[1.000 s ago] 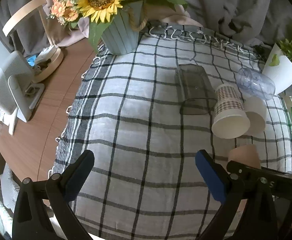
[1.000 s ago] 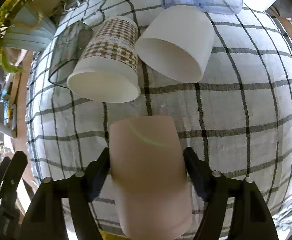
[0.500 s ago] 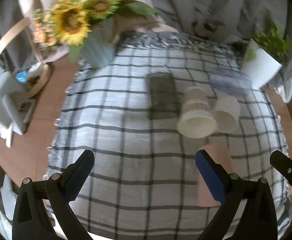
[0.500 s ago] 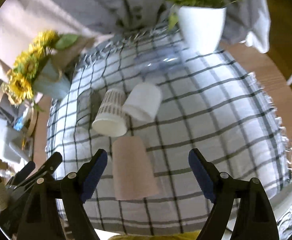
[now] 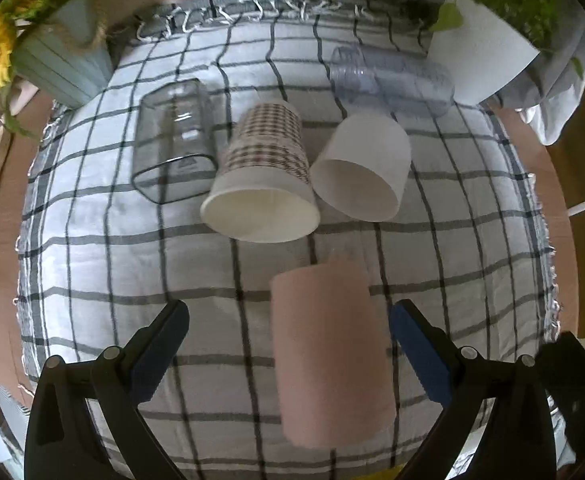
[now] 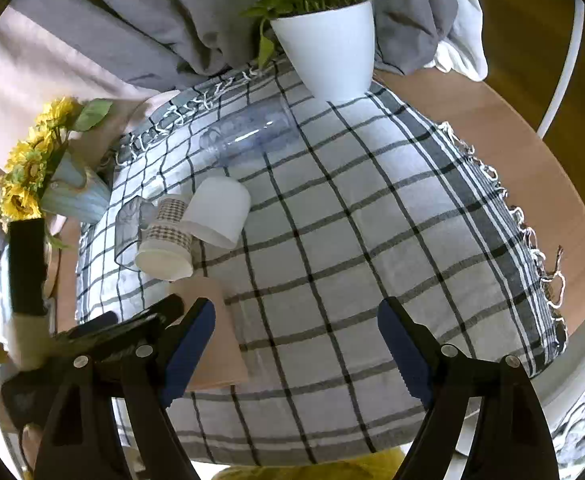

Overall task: Flip cup upside down
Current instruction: 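Turn the pink cup rim-down with the right tool above the cloth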

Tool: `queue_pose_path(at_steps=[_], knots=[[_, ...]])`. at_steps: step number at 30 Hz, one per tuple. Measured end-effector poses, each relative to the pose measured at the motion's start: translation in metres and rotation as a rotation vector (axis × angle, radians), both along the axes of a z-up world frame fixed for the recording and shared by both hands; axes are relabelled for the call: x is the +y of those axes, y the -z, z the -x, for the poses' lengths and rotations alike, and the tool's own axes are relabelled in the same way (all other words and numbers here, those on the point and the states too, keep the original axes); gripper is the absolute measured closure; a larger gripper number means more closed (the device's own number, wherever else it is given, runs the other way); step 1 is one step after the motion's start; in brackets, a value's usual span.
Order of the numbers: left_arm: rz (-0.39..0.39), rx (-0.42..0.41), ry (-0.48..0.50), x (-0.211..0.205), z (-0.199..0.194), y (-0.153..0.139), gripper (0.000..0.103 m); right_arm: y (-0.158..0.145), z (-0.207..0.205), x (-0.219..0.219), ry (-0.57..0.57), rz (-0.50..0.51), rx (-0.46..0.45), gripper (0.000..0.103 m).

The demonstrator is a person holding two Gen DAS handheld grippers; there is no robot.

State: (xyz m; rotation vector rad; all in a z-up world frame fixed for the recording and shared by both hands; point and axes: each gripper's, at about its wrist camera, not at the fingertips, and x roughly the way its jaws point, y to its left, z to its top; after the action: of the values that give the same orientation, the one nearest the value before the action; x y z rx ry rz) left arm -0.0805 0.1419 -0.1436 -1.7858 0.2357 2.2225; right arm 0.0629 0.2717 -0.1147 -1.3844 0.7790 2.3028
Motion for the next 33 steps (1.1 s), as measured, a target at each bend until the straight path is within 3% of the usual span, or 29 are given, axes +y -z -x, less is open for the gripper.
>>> queue_pose_path(at_steps=[4, 8, 10, 13, 20, 28, 33], knots=[[0.017, -0.04, -0.013, 0.01, 0.007, 0.015, 0.003, 0.008, 0.002, 0.009, -0.005, 0.018, -0.016, 0.02], [0.034, -0.071, -0.031, 0.014, 0.012, 0.027, 0.021, 0.013, 0.003, 0.014, -0.013, 0.026, -0.021, 0.02], [0.036, -0.079, -0.032, 0.017, 0.013, 0.032, 0.024, 0.014, 0.004, 0.016, -0.019, 0.025, -0.022, 0.02], [-0.002, -0.106, -0.034, 0.018, 0.012, 0.036, 0.039, 0.017, 0.004, 0.018, -0.025, 0.031, -0.027, 0.019], [-0.035, -0.079, -0.039, 0.01, 0.001, 0.021, 0.04, 0.019, 0.003, 0.017, -0.04, 0.047, -0.026, 0.02], [-0.098, 0.094, 0.021, 0.002, -0.013, -0.014, 0.04, 0.009, 0.0, 0.019, -0.033, 0.042, 0.002, 0.02], [-0.119, 0.138, 0.054, 0.003, -0.019, -0.019, 0.04, 0.007, 0.002, 0.016, -0.05, 0.018, 0.0, 0.02]])
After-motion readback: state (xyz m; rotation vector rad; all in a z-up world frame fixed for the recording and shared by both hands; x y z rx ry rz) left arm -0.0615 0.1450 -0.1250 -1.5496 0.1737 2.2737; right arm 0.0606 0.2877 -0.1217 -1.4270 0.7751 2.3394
